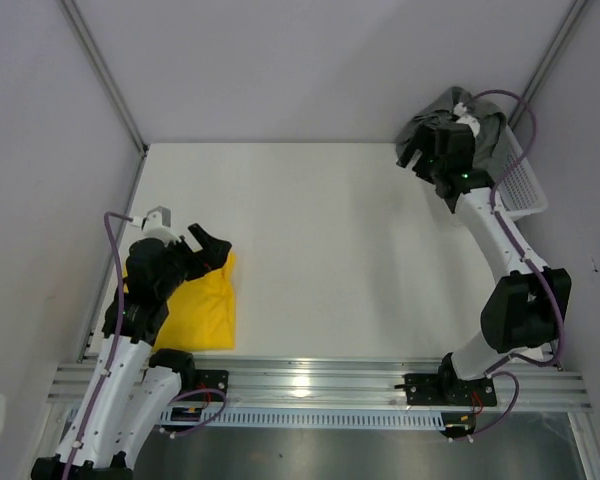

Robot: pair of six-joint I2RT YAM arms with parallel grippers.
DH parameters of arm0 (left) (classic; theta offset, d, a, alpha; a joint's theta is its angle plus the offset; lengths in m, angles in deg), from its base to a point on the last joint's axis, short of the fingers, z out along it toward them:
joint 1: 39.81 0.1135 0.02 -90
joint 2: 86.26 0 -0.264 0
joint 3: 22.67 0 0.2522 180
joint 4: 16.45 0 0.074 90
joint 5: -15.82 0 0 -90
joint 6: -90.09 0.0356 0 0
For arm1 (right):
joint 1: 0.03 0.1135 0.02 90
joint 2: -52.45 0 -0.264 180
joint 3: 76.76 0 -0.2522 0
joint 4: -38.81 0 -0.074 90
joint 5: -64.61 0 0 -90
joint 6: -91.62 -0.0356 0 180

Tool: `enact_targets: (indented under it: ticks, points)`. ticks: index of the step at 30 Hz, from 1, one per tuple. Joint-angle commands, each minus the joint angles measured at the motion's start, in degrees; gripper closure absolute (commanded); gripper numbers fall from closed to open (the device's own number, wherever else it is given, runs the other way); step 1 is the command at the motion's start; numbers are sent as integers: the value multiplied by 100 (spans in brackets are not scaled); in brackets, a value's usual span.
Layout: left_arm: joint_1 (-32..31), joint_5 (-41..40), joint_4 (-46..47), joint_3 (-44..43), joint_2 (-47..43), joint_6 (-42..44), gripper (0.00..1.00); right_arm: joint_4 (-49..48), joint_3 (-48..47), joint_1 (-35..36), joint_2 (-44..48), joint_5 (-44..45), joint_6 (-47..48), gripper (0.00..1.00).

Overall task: Fold and stack the shorts
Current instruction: Grab the shorts from the pile

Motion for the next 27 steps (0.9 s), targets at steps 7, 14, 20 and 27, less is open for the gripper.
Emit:
enact_targets:
  ticks: [7, 14, 20, 27]
  points:
    - [-1341, -735, 1443, 501, 442, -374, 1, 60, -1539, -1291, -1509, 868, -1240, 1]
    - [-2099, -1361, 2684, 861, 1295, -269, 1, -630, -2756, -1318, -2934, 1405, 242, 1]
    - [-2249, -1308, 3580, 1353, 1647, -303, 1, -1364, -3255, -1327, -3708, 1555, 1096, 1]
    - [-2275, -1044, 4100, 1679, 2034, -550, 1, -423, -5682, -1335, -5667, 2239, 1194, 1]
